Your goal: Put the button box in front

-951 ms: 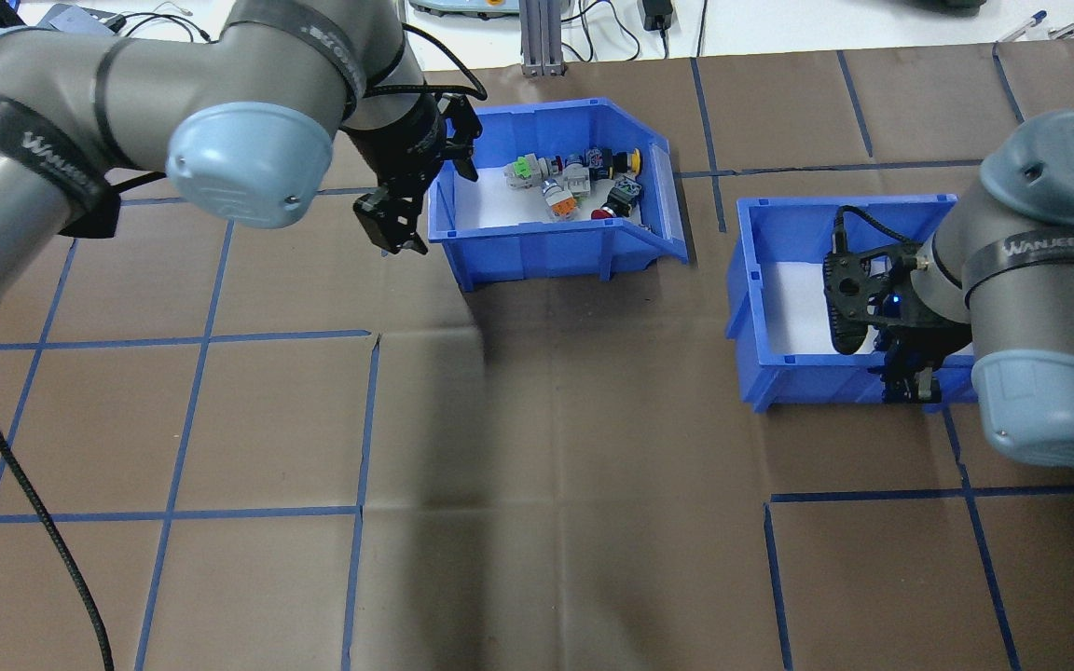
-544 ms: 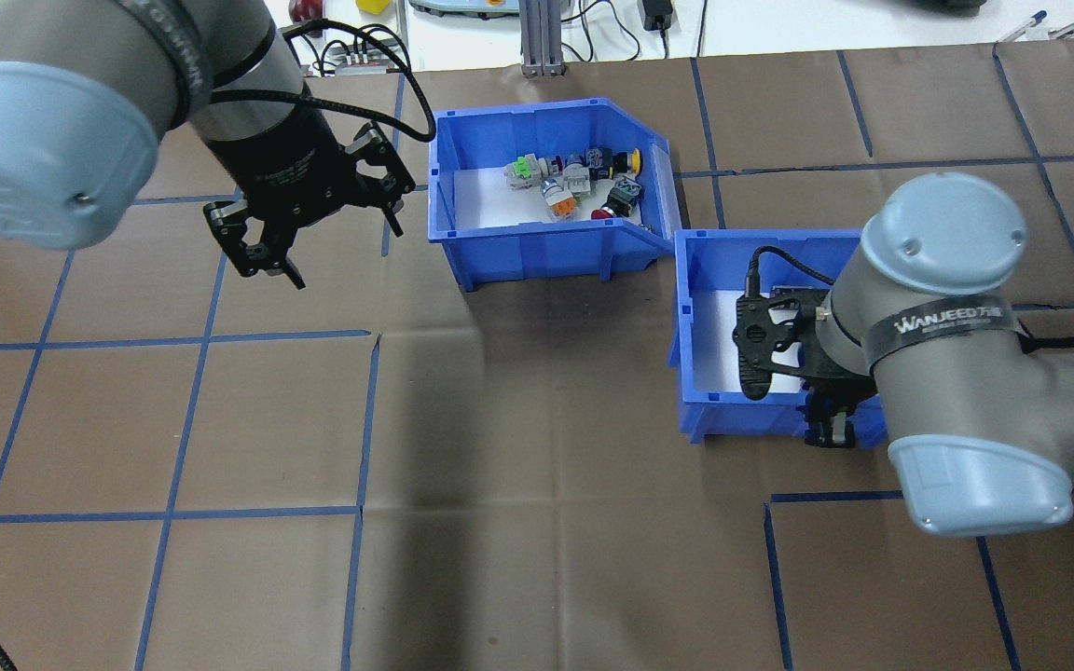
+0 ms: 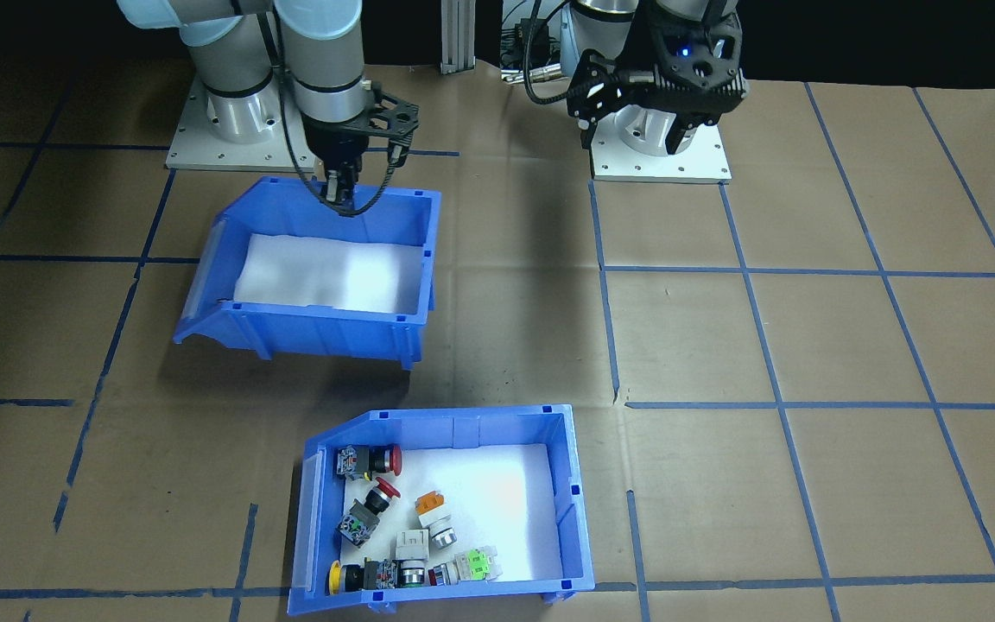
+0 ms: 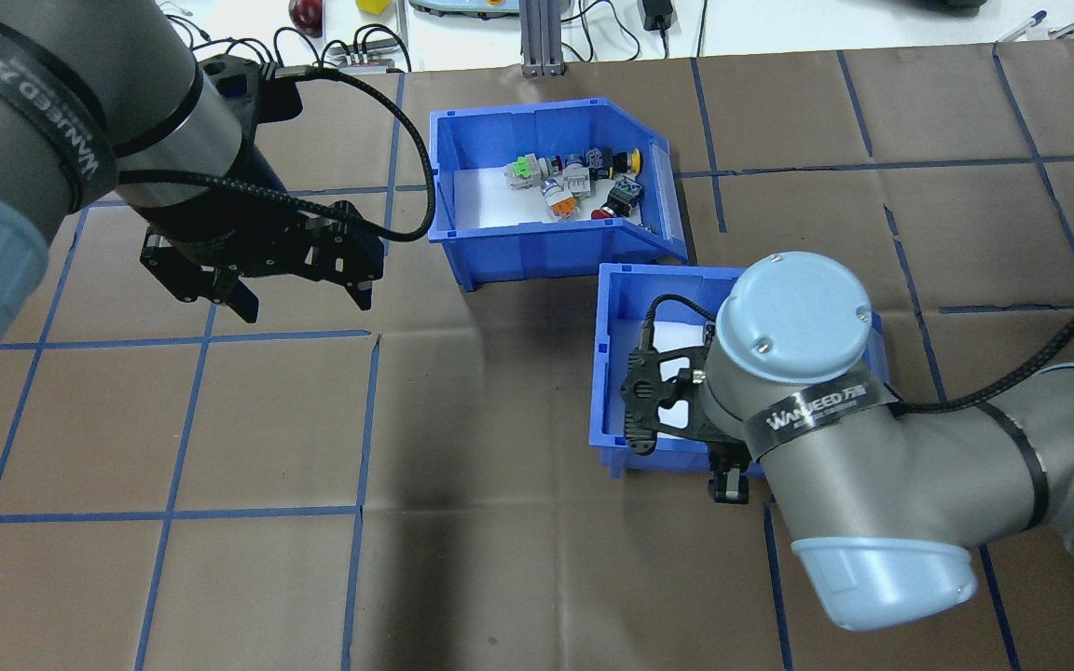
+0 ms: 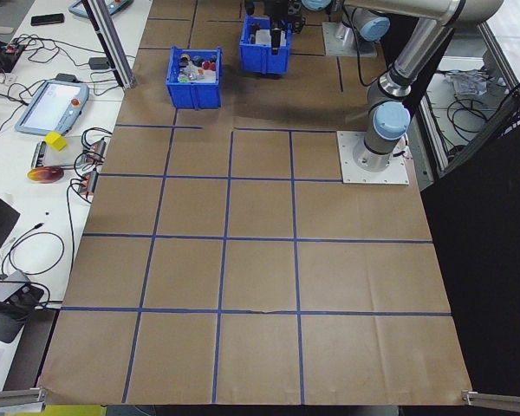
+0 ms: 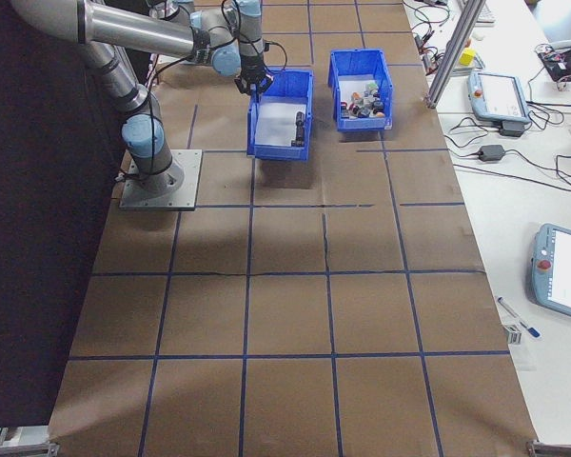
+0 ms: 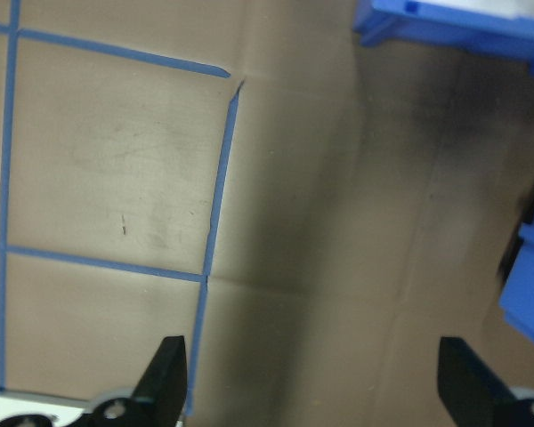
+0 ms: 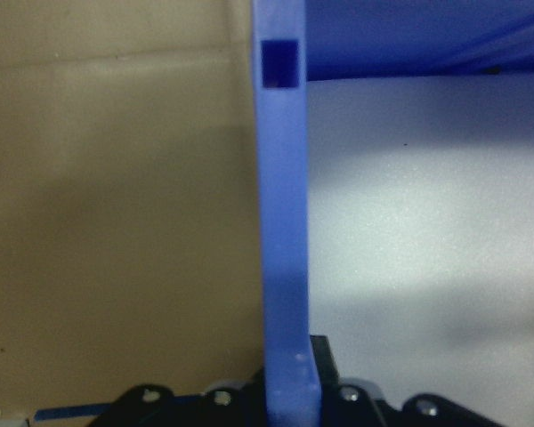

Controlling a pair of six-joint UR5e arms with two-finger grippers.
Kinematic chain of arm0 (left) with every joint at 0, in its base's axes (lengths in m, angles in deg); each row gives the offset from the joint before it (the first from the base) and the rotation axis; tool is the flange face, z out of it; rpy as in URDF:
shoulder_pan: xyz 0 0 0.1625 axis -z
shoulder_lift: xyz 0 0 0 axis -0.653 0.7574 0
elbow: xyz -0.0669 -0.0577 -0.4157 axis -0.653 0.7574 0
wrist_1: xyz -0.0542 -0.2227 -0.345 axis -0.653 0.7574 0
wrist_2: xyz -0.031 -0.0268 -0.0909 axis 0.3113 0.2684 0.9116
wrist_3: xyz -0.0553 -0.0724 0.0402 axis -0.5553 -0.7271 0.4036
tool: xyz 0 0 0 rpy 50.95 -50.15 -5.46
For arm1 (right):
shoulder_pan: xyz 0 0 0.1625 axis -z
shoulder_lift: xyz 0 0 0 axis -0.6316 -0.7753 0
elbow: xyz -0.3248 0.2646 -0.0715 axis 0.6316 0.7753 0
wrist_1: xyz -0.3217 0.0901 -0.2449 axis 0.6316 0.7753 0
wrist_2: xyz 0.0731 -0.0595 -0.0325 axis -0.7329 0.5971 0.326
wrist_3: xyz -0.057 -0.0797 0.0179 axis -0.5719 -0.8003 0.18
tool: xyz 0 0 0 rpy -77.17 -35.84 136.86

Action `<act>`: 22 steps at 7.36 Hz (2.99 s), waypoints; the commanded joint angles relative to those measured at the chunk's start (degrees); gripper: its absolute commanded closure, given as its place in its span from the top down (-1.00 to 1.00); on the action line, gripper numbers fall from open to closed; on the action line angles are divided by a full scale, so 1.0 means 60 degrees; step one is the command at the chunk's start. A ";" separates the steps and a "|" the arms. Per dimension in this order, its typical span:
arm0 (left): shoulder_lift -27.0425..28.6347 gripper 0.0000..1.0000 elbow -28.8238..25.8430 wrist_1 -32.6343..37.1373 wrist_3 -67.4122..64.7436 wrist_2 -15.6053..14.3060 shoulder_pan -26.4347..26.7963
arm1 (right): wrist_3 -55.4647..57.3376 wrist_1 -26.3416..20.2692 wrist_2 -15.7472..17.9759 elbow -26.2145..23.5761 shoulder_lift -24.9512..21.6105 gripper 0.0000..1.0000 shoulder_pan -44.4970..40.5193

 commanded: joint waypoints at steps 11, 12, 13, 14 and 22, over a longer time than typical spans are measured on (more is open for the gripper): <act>-0.0423 0.98 0.0774 -0.0307 0.1235 -0.0309 -0.0946 | 0.1252 0.0594 0.0426 0.1017 0.1149 1.00 -0.2009; -0.0277 0.98 0.0744 -0.0366 0.1235 -0.0294 -0.0946 | 0.1252 -0.0208 0.0426 0.1325 0.0871 1.00 -0.1748; -0.0174 0.98 0.0730 -0.0555 0.1220 -0.0251 -0.0946 | 0.1252 -0.0636 0.0426 0.1473 0.0535 1.00 -0.1063; -0.0173 0.98 0.0730 -0.0586 0.1235 -0.0294 -0.0946 | 0.1238 -0.0873 0.0397 0.1518 0.0096 1.00 -0.0230; -0.0041 0.98 0.0715 -0.0674 0.1191 -0.0294 -0.0946 | 0.7055 -0.3122 -0.0702 0.3652 0.0015 1.00 0.3836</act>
